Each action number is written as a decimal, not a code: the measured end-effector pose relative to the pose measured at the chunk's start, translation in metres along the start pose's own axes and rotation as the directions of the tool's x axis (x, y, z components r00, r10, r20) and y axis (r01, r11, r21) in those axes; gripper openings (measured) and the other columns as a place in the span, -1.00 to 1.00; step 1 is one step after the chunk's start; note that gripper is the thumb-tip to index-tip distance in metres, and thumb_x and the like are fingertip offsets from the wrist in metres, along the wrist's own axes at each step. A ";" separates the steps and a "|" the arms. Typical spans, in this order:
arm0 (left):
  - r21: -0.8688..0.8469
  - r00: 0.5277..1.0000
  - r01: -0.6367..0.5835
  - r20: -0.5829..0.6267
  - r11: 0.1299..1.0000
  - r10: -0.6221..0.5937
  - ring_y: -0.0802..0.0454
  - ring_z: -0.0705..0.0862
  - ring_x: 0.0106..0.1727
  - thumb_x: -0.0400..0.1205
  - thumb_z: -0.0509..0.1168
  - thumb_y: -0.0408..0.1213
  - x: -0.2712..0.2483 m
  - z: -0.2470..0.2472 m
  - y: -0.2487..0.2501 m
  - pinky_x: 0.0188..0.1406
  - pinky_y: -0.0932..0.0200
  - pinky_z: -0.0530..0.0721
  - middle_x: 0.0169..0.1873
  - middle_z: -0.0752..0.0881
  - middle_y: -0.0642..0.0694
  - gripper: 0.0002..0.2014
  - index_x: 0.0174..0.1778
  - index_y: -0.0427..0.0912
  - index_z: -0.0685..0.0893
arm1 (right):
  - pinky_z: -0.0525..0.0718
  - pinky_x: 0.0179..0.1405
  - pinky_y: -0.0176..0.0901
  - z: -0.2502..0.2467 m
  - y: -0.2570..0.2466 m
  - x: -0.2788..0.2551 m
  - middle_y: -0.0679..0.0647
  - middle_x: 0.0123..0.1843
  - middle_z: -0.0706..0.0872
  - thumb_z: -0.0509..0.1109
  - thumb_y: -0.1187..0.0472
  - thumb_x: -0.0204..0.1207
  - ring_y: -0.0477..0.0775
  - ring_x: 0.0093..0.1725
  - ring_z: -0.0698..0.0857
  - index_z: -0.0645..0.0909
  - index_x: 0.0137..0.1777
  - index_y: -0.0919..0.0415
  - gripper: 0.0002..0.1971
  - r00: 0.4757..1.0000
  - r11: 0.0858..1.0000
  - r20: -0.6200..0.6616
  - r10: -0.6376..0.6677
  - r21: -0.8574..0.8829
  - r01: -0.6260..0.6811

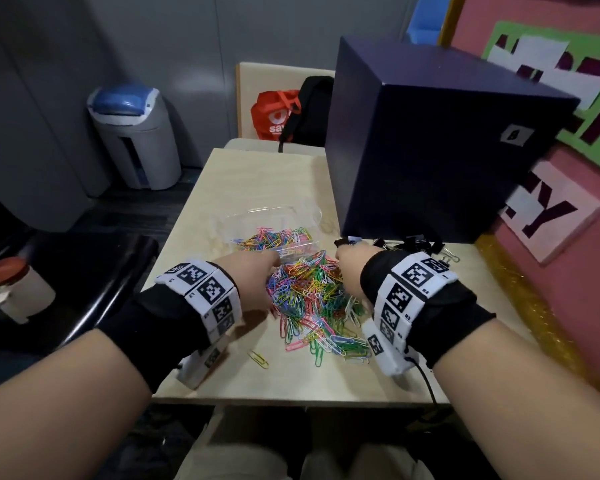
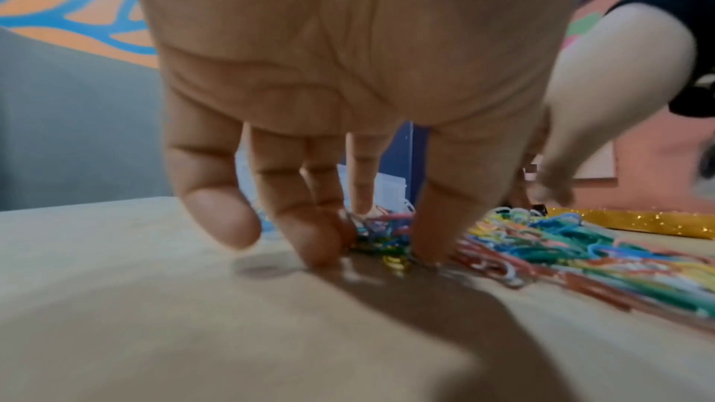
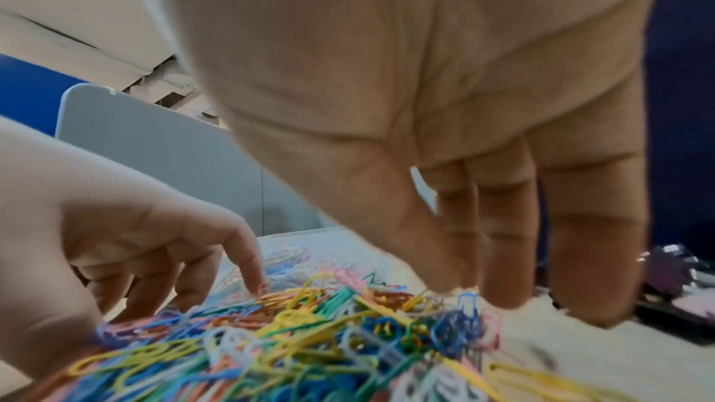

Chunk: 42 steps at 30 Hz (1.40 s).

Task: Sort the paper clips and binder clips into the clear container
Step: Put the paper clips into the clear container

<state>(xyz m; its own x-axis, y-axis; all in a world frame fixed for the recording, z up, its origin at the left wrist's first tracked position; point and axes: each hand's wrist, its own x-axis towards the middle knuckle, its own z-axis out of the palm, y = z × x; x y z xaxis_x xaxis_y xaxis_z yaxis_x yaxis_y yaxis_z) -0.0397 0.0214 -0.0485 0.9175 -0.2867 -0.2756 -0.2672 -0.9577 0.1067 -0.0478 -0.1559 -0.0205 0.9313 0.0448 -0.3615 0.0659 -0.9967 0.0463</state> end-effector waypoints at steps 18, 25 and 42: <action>0.095 0.994 -0.078 -0.065 0.992 0.085 -0.14 0.65 0.17 0.56 0.35 -0.16 0.011 -0.002 0.012 0.13 -0.02 0.67 0.12 0.67 -0.15 -0.62 0.30 -0.10 0.57 | 0.58 0.23 0.12 0.016 -0.020 0.026 0.16 0.39 0.45 0.38 -0.09 0.54 0.28 0.39 0.52 0.40 0.48 0.01 -0.46 0.994 0.991 -0.072 -0.081 0.097 0.088; 0.040 0.988 -0.058 -0.138 0.998 0.063 -0.11 0.67 0.18 0.61 0.29 -0.21 0.011 -0.004 0.010 0.10 0.08 0.65 0.09 0.74 -0.12 -0.71 0.26 -0.08 0.64 | 0.60 0.14 0.03 0.010 -0.018 0.023 0.18 0.33 0.52 0.24 0.20 0.64 0.28 0.33 0.57 0.48 0.43 0.07 -0.64 0.983 0.988 -0.123 -0.139 0.057 0.147; -0.247 0.770 -0.018 -0.622 0.969 -0.144 -0.23 0.64 0.01 0.67 0.27 -0.23 0.022 -0.014 -0.002 -0.04 0.03 0.55 0.00 0.63 -0.20 -0.78 0.19 -0.18 0.68 | 0.63 0.14 -0.02 0.007 -0.015 0.024 0.18 0.21 0.63 0.21 0.44 0.58 0.23 0.22 0.64 0.59 0.35 0.15 -0.61 0.945 0.981 -0.279 -0.168 0.045 0.188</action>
<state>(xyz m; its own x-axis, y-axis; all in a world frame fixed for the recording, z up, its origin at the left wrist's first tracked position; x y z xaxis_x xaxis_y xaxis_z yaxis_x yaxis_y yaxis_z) -0.0147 0.0176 -0.0415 0.9279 -0.0673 0.3666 -0.2026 -0.9167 0.3444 -0.0291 -0.1400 -0.0367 0.9694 0.2284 -0.0896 0.2232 -0.9727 -0.0642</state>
